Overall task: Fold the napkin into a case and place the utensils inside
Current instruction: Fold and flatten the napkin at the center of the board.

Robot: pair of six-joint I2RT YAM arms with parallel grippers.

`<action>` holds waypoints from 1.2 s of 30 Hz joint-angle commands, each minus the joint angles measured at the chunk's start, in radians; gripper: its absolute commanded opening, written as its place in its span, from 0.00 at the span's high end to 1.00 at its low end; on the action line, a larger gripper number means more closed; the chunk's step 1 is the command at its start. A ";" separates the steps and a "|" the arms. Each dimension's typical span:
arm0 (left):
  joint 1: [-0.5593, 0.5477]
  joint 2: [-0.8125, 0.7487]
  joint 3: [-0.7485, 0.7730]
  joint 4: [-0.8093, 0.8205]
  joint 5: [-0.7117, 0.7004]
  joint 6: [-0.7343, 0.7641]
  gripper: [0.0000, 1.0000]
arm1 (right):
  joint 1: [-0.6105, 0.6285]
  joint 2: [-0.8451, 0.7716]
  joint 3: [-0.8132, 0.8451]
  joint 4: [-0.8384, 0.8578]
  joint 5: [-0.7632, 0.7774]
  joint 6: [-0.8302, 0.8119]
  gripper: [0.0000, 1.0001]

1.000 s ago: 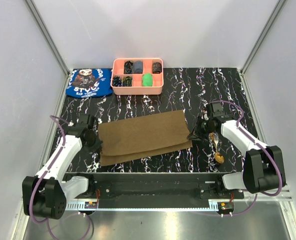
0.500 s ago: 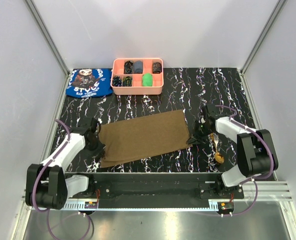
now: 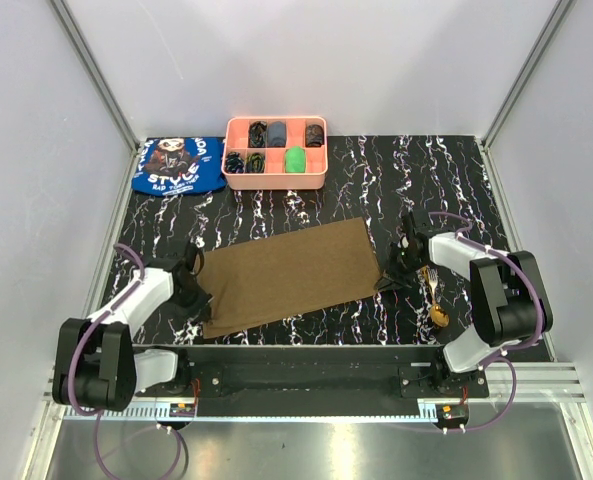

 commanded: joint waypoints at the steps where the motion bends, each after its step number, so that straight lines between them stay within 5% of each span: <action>1: 0.016 -0.041 -0.015 -0.019 -0.038 -0.039 1.00 | -0.003 0.004 0.027 0.012 0.033 -0.026 0.95; 5: 0.029 -0.069 0.014 -0.083 -0.063 -0.037 0.88 | -0.001 -0.025 0.043 -0.023 0.039 -0.042 0.82; 7: 0.045 -0.112 0.036 -0.140 -0.076 -0.051 0.61 | -0.001 -0.051 0.057 -0.063 0.065 -0.059 0.76; 11: 0.065 -0.204 0.111 -0.215 -0.089 -0.057 0.28 | -0.003 -0.120 0.084 -0.103 0.118 -0.079 0.57; 15: 0.065 -0.268 0.172 -0.247 -0.110 -0.031 0.26 | 0.000 -0.129 0.156 -0.118 0.105 -0.091 0.46; 20: 0.065 -0.249 0.186 0.018 0.135 0.122 0.35 | 0.045 -0.036 0.245 -0.078 0.071 -0.101 0.36; 23: 0.063 -0.151 0.203 0.173 0.258 0.170 0.39 | 0.074 0.041 0.291 -0.026 0.040 -0.072 0.38; 36: -0.046 0.403 0.359 0.398 0.177 0.199 0.40 | 0.100 0.121 0.172 0.152 0.263 0.089 0.53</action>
